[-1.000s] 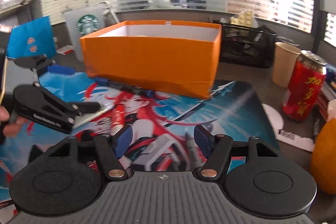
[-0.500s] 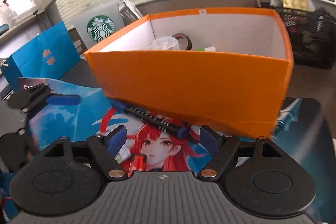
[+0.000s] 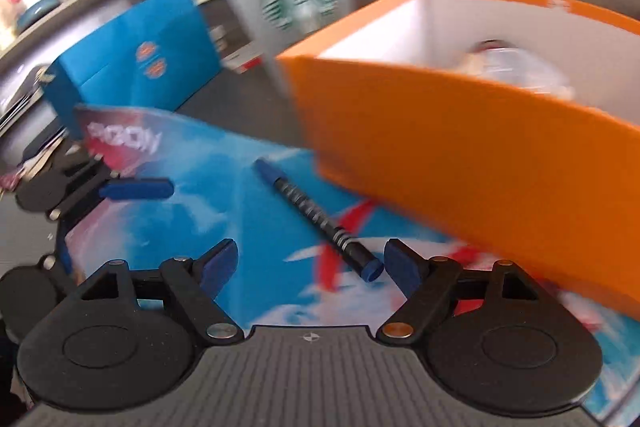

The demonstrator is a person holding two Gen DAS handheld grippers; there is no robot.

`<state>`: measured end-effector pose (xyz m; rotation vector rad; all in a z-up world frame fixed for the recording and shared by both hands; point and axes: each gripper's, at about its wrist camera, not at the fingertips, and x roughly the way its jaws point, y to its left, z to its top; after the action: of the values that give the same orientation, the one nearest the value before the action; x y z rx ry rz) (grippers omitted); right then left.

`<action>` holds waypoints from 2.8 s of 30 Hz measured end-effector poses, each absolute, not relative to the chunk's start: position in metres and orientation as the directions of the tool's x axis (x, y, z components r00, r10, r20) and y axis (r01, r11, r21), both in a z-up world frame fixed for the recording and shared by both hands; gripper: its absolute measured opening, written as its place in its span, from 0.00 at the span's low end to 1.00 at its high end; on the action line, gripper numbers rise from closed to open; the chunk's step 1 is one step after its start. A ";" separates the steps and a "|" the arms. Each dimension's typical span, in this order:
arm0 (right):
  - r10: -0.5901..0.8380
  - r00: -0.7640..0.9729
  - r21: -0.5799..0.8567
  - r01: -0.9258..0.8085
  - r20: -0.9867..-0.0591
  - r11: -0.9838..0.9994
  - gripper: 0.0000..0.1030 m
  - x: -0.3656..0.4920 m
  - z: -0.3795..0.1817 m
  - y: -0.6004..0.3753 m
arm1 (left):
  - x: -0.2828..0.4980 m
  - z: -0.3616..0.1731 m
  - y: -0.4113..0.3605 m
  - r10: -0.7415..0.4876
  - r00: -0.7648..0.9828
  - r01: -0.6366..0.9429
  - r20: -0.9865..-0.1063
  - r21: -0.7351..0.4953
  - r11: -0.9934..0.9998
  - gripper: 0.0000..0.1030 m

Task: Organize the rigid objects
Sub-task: 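Grasp the black marker with the right tool while the left tool grasps the blue-capped marker, then carry both markers over the orange box and open both tools inside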

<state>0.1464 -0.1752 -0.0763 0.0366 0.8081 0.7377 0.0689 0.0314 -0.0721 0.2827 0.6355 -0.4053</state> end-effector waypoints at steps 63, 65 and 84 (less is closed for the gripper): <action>0.208 0.790 0.035 -0.230 -0.576 0.972 0.09 -0.021 -0.077 -0.335 | 0.060 -0.048 0.001 -0.167 0.791 0.175 -0.589 -0.044 0.984 0.10; 0.214 0.799 0.033 -0.237 -0.562 0.971 0.09 -0.020 -0.071 -0.332 | 0.057 -0.038 0.002 -0.179 0.802 0.186 -0.569 -0.047 0.981 0.10; 0.312 0.874 0.082 -0.304 -0.373 0.949 0.09 0.034 0.003 -0.305 | 0.078 0.032 -0.028 -0.289 0.863 0.294 -0.415 -0.053 0.954 0.10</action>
<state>0.0339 -0.3052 0.0025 0.0210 0.3928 0.3214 0.0776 -0.0282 0.0319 0.0123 0.4331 -0.3057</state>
